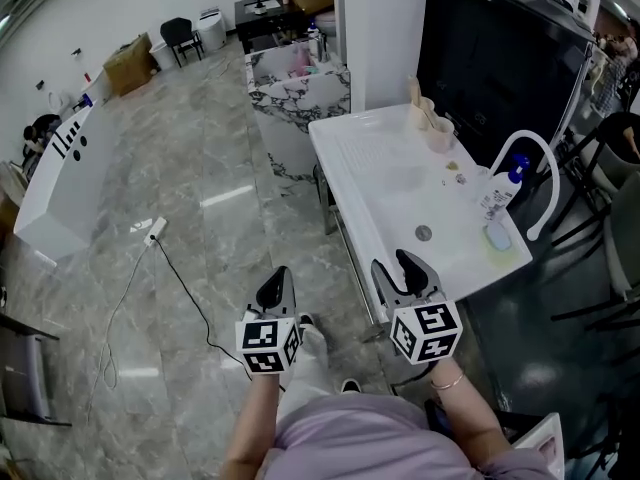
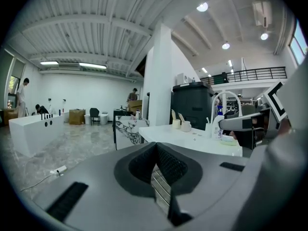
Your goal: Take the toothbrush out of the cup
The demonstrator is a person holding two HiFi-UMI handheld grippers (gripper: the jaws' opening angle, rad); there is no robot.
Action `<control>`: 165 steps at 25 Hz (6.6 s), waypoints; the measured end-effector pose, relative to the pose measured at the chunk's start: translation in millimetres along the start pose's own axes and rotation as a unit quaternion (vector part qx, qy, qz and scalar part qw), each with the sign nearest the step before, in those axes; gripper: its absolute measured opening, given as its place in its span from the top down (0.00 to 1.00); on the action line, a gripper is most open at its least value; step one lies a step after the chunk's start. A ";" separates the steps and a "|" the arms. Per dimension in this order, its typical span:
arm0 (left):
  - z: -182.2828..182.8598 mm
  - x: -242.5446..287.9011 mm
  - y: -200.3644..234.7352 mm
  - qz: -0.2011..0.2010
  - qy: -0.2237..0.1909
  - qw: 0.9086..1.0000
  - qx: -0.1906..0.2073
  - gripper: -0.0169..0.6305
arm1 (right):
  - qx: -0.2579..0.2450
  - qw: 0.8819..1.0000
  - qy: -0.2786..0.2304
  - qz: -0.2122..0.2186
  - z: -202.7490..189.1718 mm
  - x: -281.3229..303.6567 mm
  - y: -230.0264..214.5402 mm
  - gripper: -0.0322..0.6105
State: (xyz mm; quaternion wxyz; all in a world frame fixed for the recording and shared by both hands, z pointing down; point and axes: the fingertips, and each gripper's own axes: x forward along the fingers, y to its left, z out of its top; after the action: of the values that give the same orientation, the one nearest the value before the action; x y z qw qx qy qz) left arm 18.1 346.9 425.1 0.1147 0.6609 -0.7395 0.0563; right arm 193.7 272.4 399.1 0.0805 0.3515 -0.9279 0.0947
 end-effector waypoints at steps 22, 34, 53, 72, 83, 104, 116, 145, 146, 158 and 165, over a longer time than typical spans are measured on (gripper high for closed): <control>71.3 273.1 115.7 -0.158 0.012 0.987 0.006 0.97 | 0.039 0.983 -0.020 -0.177 92.9 221.8 -73.5 0.67; 100.3 365.5 63.7 -0.245 0.005 0.969 0.032 0.97 | 0.011 0.955 -0.029 -0.295 117.5 227.8 -166.2 0.67; 100.3 473.9 -35.5 -0.303 0.042 0.950 0.054 0.97 | -0.076 0.931 0.046 -0.353 114.5 273.6 -326.6 0.67; 84.0 501.8 -51.4 -0.291 0.066 0.953 0.058 0.97 | -0.151 0.908 0.128 -0.370 67.2 316.5 -401.1 0.78; 86.5 498.2 -45.7 -0.282 0.065 0.955 0.061 0.97 | -0.189 0.896 0.055 -0.397 106.6 297.8 -390.6 0.94; 107.9 501.4 -8.8 -0.248 0.046 0.967 0.039 0.97 | -0.287 0.883 -0.122 -0.351 213.6 302.6 -275.6 0.94; 110.4 523.3 60.1 -0.222 0.053 0.973 0.022 0.97 | -0.347 0.902 -0.035 -0.256 113.9 407.2 -227.8 0.94; 97.5 556.9 116.7 -0.182 0.083 0.980 -0.005 0.97 | -0.281 0.942 0.186 0.000 -31.1 501.3 -176.4 0.78; 97.3 557.8 116.5 -0.183 0.083 0.980 -0.005 0.97 | -0.280 0.941 0.188 0.005 -32.3 501.3 -174.8 0.77; 102.7 566.7 96.6 -0.204 0.081 0.976 -0.005 0.97 | -0.153 0.980 0.118 -0.051 16.1 483.6 -201.1 0.76; 107.8 577.2 73.0 -0.228 0.079 0.971 0.004 0.97 | -0.056 0.973 0.010 -0.224 98.3 439.9 -299.8 0.77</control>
State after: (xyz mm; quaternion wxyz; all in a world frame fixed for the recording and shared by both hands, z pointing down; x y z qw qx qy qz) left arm -122.2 -226.4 466.7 0.1800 0.8057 -0.5580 0.0838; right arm 60.1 -251.0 434.5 0.1287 0.5441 -0.8287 0.0253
